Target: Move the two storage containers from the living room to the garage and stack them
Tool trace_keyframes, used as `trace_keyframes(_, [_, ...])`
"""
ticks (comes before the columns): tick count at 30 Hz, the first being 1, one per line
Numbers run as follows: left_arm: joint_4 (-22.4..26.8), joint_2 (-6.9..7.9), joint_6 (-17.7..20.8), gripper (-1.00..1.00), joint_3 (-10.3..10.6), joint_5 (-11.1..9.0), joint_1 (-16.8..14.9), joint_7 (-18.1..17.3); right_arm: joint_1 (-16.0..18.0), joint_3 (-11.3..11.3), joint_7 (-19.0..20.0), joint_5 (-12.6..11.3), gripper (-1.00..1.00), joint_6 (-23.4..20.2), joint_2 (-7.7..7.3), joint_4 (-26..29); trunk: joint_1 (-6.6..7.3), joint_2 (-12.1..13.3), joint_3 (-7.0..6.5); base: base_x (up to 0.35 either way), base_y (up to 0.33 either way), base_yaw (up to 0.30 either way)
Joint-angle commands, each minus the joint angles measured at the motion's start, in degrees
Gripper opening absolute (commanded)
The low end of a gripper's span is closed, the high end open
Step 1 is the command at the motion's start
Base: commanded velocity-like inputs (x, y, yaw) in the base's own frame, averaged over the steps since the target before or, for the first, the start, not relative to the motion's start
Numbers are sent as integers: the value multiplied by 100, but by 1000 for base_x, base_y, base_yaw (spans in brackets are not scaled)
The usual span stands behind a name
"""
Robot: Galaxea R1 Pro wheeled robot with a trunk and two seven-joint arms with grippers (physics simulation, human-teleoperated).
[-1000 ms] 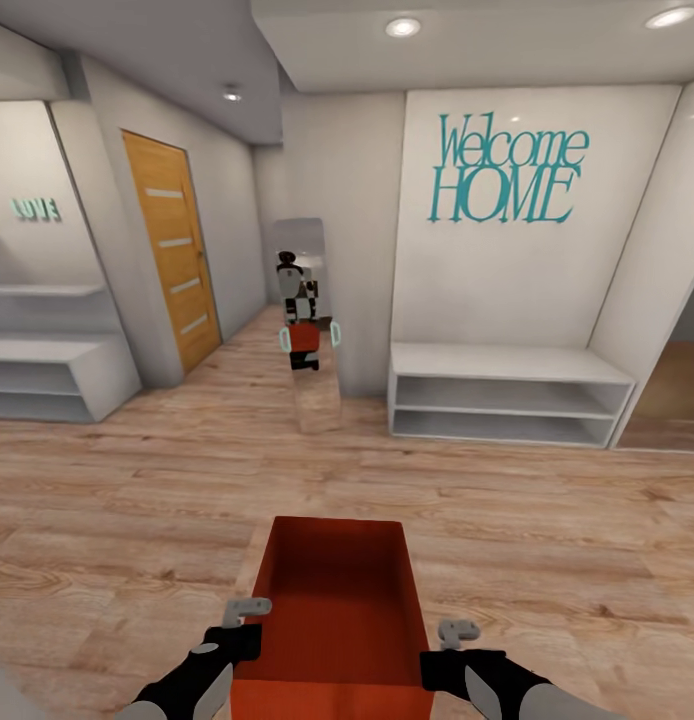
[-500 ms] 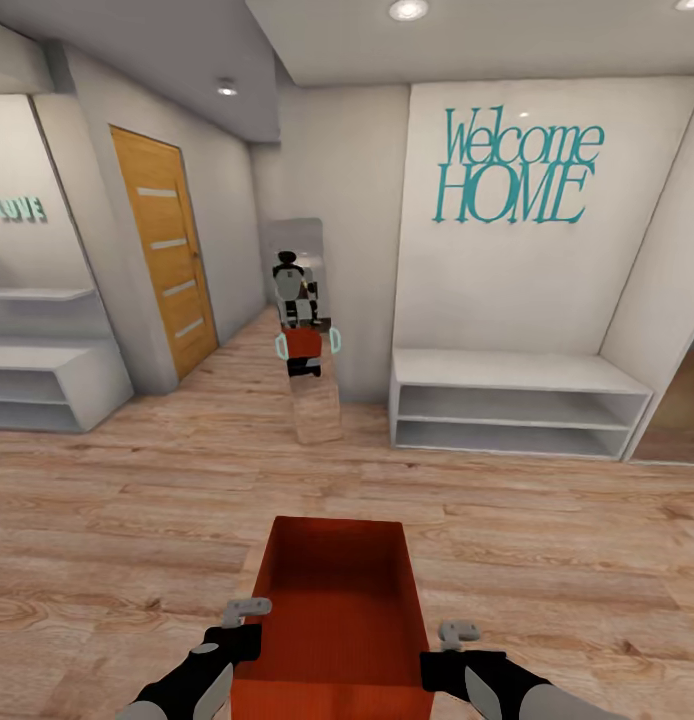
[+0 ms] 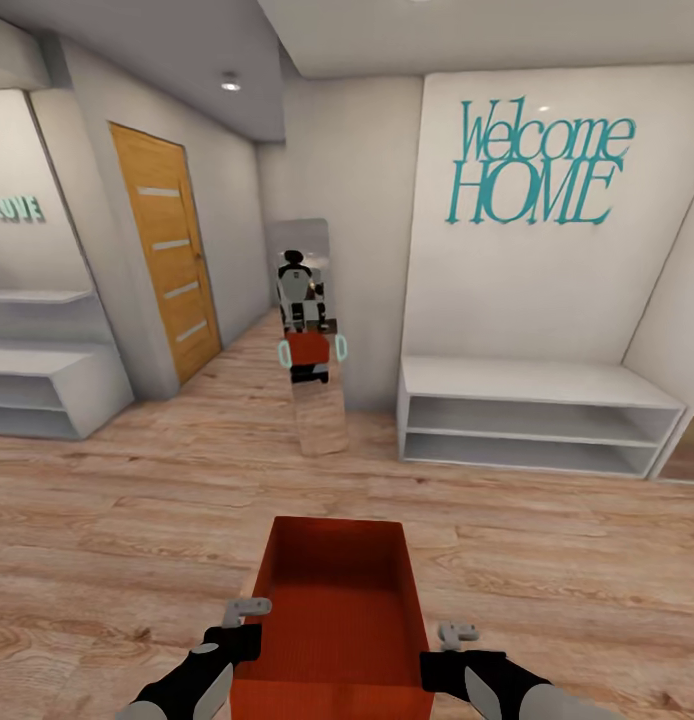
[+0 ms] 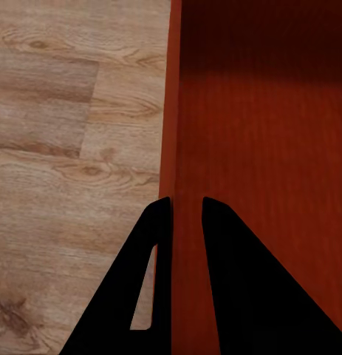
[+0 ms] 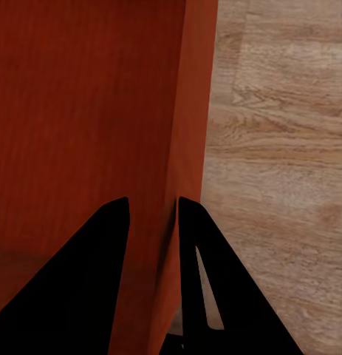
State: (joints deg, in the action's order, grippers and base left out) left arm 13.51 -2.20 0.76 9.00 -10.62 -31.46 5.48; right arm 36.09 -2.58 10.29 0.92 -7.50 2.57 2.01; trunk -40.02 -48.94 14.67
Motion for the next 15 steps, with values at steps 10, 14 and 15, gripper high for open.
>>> trace_keyframes(10, [-16,2,12,-100,155,-133,-1,-143,0,-120,18,22,-100,144,-169,371,-4,-5,8,328,0,237])
trace_keyframes(14, [-16,6,12,-100,155,-133,-1,-143,0,-120,17,22,-100,144,-169,371,-4,-5,8,328,0,257])
trace_keyframes(15, [-16,6,12,-100,155,-133,-1,-143,1,-120,17,22,-100,144,-169,371,-4,-5,8,328,0,258])
